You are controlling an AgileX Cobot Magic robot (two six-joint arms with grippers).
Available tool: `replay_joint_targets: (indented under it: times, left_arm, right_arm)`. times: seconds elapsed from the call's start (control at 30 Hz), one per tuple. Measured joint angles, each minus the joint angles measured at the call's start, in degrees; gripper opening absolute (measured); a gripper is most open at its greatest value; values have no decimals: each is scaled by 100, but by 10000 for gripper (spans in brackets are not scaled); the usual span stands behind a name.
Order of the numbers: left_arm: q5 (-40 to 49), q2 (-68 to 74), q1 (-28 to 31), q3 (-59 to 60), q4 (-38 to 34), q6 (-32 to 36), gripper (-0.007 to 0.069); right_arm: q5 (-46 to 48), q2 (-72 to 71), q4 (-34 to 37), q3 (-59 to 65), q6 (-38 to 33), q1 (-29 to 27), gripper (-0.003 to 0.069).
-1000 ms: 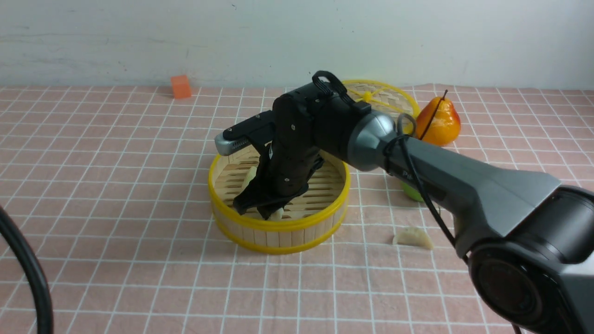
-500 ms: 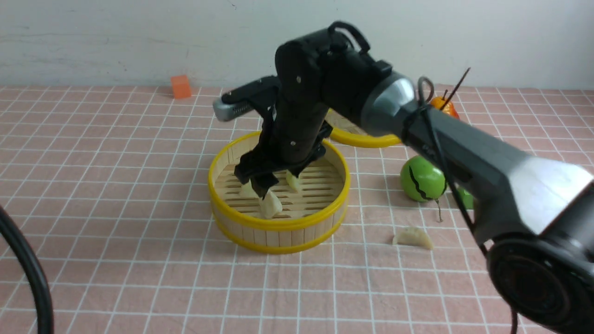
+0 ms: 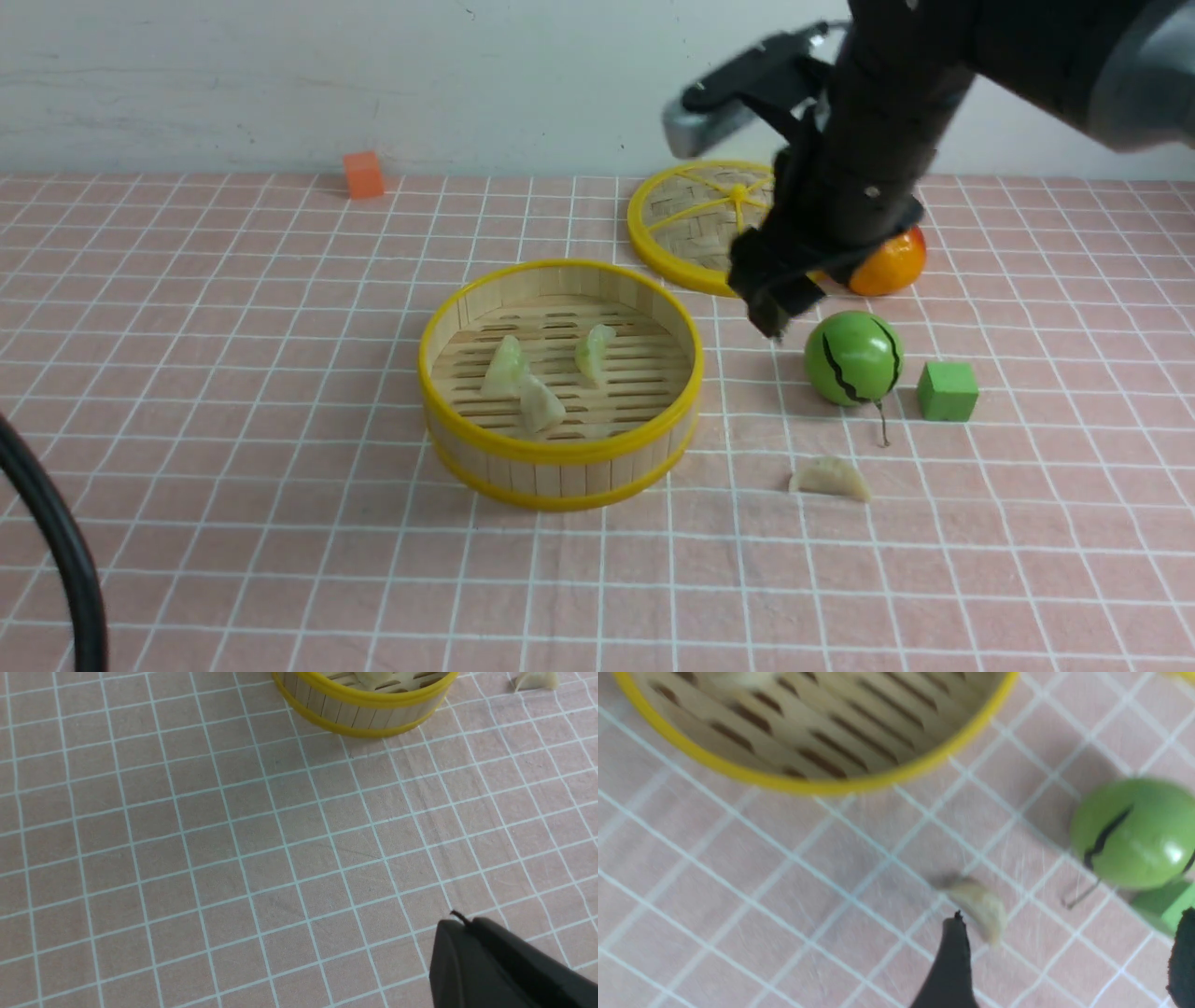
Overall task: Put the dumplings into the steamer on the table with the pink tablecloth.
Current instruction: 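Reach for and grasp a dumpling lying on the table beside the steamer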
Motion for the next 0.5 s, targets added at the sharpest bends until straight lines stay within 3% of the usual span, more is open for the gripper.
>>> replay_joint_targets:
  times: [0.2,0.5]
  left_arm:
    - [-336,0,0,99,0,0,8]
    - [-635,0,0,535,-32,0,17]
  right_arm:
    - [-44,14,198,1366,-950,-426,575]
    - [-1459,163,269,1923,-1745,-451,575]
